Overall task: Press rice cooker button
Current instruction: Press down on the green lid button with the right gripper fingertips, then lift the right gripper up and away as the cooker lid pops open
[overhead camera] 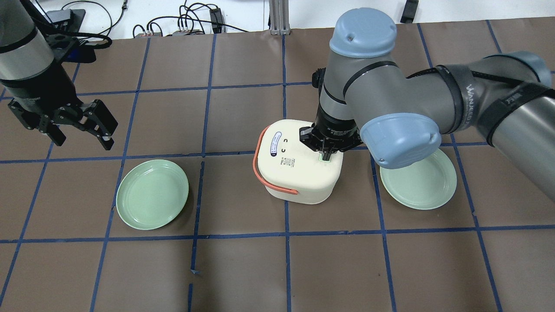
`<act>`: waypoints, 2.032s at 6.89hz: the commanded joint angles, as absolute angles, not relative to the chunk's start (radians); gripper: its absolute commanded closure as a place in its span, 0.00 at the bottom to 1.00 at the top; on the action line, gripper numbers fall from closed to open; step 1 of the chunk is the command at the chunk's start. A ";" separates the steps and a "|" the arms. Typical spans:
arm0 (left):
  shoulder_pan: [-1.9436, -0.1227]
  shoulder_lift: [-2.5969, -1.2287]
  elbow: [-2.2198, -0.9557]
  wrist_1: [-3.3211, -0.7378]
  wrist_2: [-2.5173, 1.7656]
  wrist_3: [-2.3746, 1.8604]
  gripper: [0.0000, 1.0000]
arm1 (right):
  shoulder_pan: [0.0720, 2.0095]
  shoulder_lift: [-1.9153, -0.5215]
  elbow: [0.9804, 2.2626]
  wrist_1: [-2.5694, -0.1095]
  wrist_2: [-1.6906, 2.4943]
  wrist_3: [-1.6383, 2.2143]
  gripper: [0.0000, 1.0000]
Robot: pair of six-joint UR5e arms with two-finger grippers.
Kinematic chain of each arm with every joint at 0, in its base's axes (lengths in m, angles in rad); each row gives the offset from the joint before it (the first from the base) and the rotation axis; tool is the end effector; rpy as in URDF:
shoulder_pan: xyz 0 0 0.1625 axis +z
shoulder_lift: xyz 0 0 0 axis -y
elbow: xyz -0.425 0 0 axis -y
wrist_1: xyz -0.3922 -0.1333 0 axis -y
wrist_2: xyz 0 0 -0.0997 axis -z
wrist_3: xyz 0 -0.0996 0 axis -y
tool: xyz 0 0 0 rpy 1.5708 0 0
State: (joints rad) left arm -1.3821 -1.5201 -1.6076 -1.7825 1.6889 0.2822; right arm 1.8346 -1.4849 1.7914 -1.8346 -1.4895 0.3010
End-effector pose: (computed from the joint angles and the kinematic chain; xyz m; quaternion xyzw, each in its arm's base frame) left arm -0.0352 -0.4638 0.4758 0.0522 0.9920 0.1096 0.0341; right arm 0.2684 -0.4514 0.3642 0.0194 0.9988 0.0318 0.0331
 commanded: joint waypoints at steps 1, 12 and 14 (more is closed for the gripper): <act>-1.382 -1.520 -1.608 -1.782 1.689 0.282 0.00 | 1.835 -1.483 1.802 -1.838 -1.489 0.301 0.92; -1.382 -1.520 -1.608 -1.782 1.689 0.282 0.00 | 1.835 -1.480 1.804 -1.839 -1.491 0.304 0.92; -1.382 -1.520 -1.608 -1.782 1.689 0.282 0.00 | 1.835 -1.494 1.732 -1.833 -1.499 0.325 0.66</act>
State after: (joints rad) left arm -1.3821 -1.5202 -1.6076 -1.7825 1.6889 0.2822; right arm 1.8347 -1.4867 1.7794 -1.8381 -1.4926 0.3111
